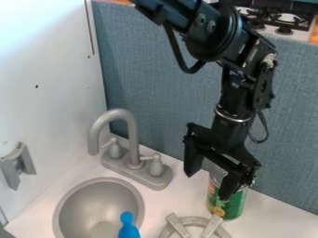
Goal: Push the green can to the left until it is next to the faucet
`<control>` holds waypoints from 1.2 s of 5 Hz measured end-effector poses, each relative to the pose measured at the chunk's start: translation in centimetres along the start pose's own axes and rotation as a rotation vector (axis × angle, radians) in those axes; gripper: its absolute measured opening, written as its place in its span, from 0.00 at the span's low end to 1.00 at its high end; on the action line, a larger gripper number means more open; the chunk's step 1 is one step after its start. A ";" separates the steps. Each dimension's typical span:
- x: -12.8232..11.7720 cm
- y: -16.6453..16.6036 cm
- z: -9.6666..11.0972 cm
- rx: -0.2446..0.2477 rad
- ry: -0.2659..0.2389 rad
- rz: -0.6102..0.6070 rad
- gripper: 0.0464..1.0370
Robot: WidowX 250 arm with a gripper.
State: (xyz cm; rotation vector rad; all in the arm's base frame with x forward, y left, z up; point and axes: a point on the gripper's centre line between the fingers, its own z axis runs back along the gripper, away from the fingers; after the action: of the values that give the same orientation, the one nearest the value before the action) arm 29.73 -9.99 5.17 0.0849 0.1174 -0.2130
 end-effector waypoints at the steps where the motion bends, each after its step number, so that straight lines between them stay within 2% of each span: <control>1: -0.3 0.0 -1.3 0.006 0.039 0.002 0.96; 2: 0.7 -0.3 -1.6 0.005 -0.022 0.072 0.96; 3: 2.2 -1.8 -2.5 0.034 -0.056 0.085 0.96; 5: 6.1 -3.4 -4.6 0.011 -0.046 0.071 0.96; 6: 7.7 -4.4 -5.3 -0.027 -0.054 0.017 0.96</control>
State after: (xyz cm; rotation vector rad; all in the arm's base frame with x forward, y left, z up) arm 35.69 -15.30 -1.36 0.0533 0.0663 -0.1965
